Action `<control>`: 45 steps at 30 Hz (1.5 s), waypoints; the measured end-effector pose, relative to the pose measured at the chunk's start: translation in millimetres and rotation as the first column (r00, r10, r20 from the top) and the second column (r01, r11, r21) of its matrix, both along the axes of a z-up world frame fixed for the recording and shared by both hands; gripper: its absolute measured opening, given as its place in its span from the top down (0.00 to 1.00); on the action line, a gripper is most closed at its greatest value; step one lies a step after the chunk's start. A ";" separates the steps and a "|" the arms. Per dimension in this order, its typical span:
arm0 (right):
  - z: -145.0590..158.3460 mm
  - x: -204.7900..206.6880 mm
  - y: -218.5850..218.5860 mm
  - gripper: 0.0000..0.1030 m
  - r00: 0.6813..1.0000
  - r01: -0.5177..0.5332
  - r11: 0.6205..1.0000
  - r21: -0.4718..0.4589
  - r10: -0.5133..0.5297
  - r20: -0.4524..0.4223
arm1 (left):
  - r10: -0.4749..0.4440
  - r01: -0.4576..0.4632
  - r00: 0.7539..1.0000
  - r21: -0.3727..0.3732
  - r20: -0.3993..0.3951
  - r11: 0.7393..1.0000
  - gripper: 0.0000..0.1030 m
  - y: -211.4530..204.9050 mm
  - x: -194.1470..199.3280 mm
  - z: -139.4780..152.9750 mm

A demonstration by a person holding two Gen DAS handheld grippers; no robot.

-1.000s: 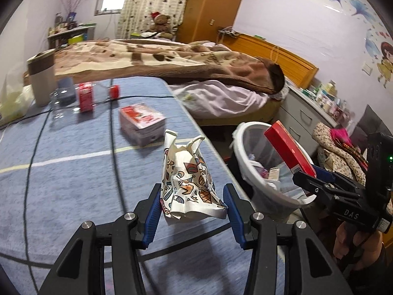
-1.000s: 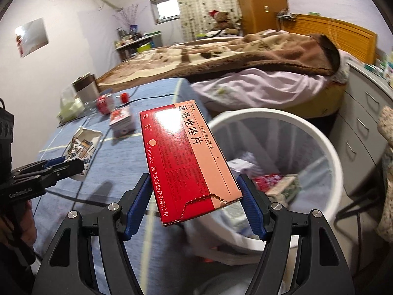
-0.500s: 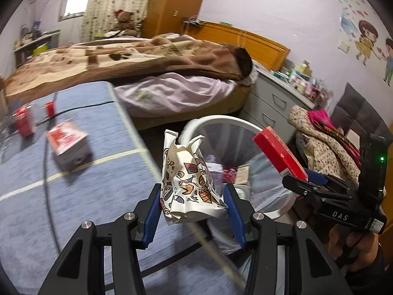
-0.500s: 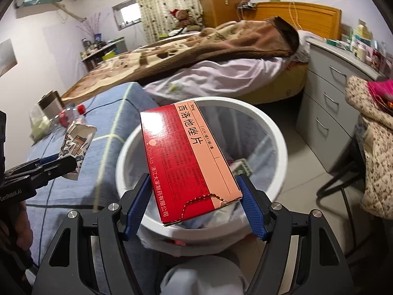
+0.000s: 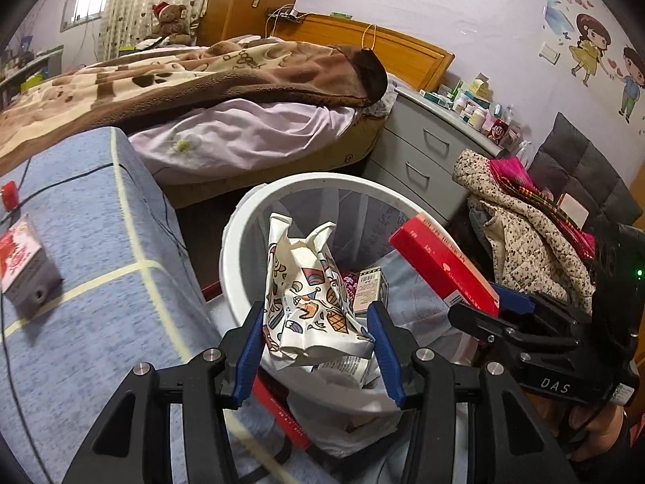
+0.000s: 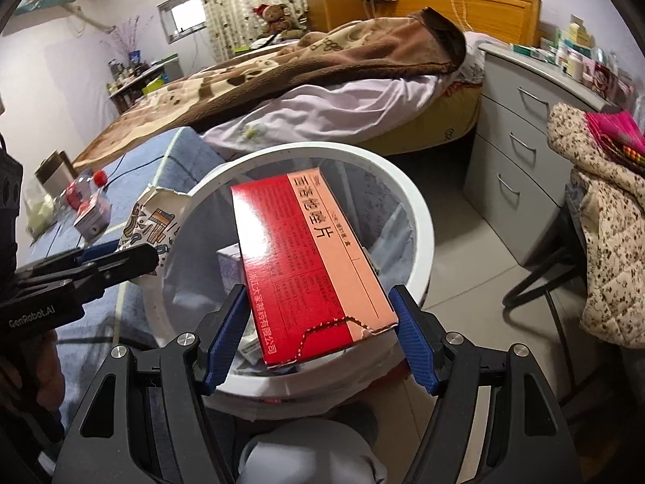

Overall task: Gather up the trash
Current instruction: 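Carry the wrapper and red box over the mesh bin and open both grippers, then move both tools back from the bin toward the juice box and bottle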

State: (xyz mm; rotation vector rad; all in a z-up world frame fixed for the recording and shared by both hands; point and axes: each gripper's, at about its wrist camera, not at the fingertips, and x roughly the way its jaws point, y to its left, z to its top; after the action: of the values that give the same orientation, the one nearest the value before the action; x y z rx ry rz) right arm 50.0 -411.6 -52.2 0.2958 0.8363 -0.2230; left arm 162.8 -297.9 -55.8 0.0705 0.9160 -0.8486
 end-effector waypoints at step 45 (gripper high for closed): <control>36.7 -3.2 104.6 0.30 0.937 -0.330 0.941 0.070 0.318 0.141 | 0.351 -0.352 0.935 -0.001 0.051 0.936 0.39 162.9 -40.1 22.2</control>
State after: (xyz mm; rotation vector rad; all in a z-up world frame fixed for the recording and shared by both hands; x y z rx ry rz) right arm 46.8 -306.9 -15.5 0.2513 0.7564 0.1440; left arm 122.7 -134.9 -33.5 -0.0648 0.8521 -0.5071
